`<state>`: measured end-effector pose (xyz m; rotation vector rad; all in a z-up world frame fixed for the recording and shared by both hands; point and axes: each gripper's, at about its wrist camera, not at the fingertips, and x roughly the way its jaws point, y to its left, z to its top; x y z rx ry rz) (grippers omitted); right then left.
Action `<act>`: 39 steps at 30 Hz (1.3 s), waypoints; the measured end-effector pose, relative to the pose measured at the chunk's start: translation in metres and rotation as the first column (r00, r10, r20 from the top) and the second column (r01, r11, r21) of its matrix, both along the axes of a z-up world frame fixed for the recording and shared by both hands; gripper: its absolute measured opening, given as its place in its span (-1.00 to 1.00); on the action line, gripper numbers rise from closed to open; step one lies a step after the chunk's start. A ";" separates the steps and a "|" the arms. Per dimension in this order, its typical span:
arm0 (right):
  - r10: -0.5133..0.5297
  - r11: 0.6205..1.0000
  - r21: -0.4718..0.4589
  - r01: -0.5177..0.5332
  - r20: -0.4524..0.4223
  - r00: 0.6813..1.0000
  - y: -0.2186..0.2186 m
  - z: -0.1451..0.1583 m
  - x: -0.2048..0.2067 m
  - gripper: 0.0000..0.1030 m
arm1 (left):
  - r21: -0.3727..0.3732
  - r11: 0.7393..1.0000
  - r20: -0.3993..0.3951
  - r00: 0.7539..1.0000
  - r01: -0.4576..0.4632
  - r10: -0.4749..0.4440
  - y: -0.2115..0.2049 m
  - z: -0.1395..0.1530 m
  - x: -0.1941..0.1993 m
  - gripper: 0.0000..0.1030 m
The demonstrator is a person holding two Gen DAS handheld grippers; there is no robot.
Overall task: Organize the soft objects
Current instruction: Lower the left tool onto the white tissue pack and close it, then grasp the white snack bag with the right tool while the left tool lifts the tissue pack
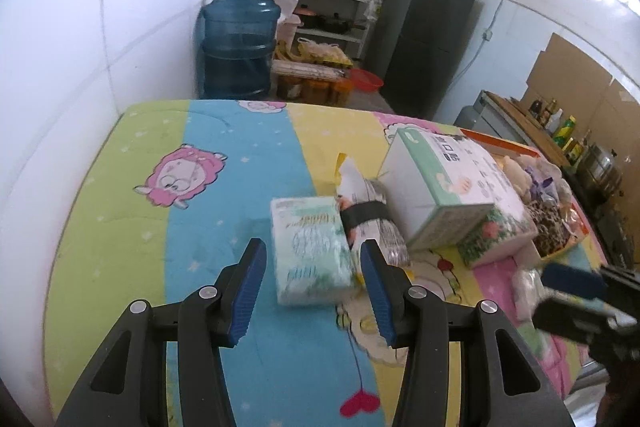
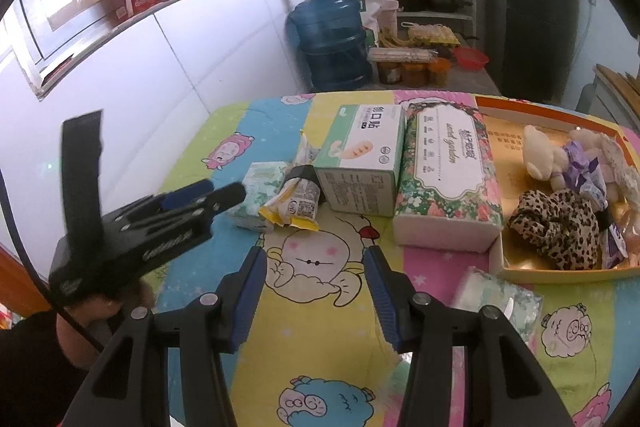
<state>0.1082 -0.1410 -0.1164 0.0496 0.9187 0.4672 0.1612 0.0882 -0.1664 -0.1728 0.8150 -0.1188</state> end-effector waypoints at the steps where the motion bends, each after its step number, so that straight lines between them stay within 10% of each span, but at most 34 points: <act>1: -0.002 1.000 -0.002 0.002 -0.002 1.000 -0.001 -0.001 0.000 -0.02 | 0.001 1.000 -0.004 1.000 0.004 -0.004 -0.003 -0.003 0.005 -0.02; 19: -0.014 1.000 0.002 0.014 -0.032 0.999 -0.006 -0.007 0.007 -0.02 | 0.013 1.000 -0.110 0.994 -0.014 0.015 -0.011 -0.041 0.044 0.05; 39: 0.095 0.992 0.086 -0.092 -0.032 0.995 0.080 -0.004 0.058 -0.02 | -0.040 0.989 0.026 0.989 -0.142 0.143 0.054 -0.020 0.004 -0.32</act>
